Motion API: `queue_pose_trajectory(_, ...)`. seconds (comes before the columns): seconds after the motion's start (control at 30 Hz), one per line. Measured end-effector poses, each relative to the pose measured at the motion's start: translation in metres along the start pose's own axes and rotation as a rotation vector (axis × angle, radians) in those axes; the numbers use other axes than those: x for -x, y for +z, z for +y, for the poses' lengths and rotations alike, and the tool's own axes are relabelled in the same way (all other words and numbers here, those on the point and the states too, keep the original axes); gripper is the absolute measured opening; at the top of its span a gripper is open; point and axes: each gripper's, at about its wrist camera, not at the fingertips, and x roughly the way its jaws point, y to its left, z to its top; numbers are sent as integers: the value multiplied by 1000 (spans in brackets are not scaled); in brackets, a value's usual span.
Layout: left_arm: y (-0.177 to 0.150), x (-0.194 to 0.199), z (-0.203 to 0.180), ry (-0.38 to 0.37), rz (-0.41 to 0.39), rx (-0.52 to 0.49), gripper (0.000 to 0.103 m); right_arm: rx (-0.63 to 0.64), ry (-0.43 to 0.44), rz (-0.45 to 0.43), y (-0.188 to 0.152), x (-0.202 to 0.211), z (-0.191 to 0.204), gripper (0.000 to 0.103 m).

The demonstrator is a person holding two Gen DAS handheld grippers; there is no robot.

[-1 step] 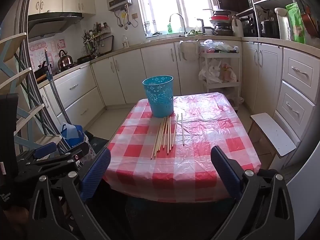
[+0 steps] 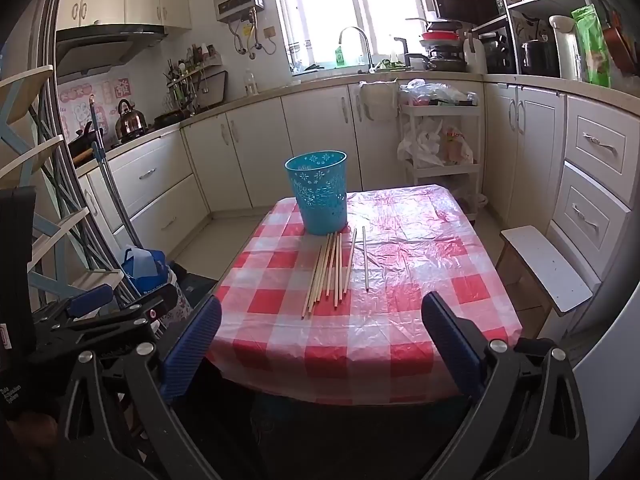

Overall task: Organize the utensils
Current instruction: 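Move both tools toward the wooden sticks beside the teal basket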

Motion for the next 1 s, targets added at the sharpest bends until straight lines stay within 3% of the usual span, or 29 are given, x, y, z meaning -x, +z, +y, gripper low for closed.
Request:
queue_pose_trajectory(0.17, -1, 8, 0, -14, -27, 26, 96, -1, -1, 2, 2, 1, 0, 96)
queue_pose_trajectory(1.0, -3, -4, 7, -32, 7, 35, 96, -6, -1, 22, -8, -11, -3, 96)
